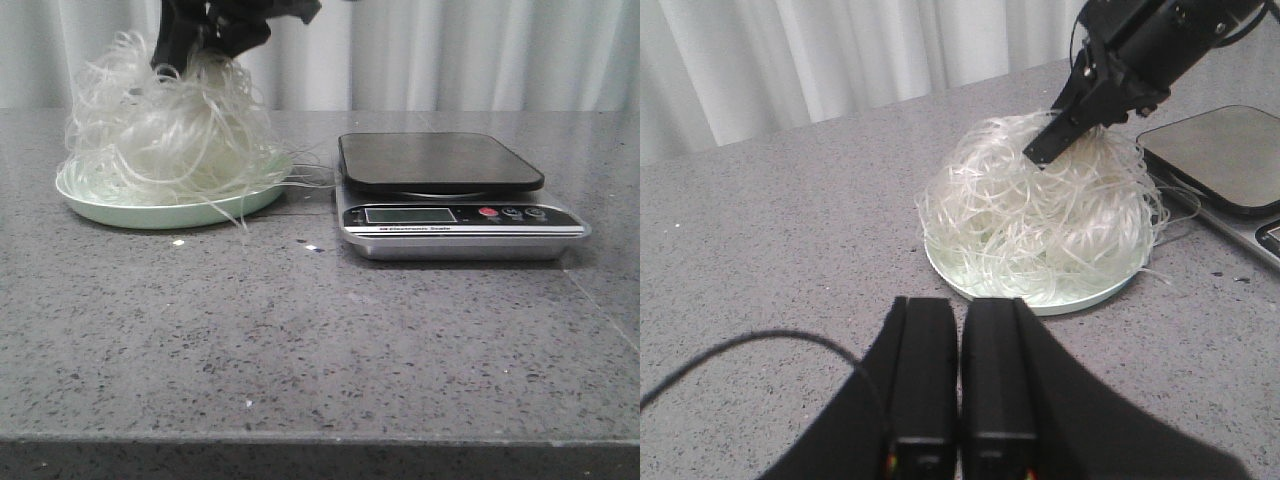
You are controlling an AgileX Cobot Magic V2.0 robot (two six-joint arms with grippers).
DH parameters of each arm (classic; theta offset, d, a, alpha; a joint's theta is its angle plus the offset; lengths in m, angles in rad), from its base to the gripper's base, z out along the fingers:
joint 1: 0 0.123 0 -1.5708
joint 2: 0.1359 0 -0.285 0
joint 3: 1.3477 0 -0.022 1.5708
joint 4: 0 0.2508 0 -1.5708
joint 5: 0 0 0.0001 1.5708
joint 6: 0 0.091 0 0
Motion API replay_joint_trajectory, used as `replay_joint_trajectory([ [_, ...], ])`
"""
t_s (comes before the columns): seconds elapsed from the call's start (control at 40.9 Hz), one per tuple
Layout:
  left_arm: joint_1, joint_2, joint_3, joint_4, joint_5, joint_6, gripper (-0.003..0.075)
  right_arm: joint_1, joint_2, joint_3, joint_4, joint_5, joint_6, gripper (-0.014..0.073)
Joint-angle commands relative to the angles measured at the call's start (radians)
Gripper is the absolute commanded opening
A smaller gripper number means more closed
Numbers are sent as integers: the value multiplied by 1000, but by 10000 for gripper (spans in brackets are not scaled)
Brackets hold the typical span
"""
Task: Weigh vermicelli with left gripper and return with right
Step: 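Lower the vermicelli onto the green plate and open the right gripper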
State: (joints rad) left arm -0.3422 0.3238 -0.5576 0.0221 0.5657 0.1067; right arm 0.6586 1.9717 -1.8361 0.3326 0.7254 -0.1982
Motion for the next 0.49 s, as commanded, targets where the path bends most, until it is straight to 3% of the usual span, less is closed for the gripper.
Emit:
replay_joint_trajectory([
  [0.0,3,13,-27,-2,-78,-10,137,0,-56,-38,16,-40,-3,149],
  [0.318,3,13,-27,-2,-78,-10,137,0,-56,-38,16,-37,-3,169],
  [0.464,3,13,-27,-2,-78,-10,137,0,-56,-38,16,-27,-3,360],
])
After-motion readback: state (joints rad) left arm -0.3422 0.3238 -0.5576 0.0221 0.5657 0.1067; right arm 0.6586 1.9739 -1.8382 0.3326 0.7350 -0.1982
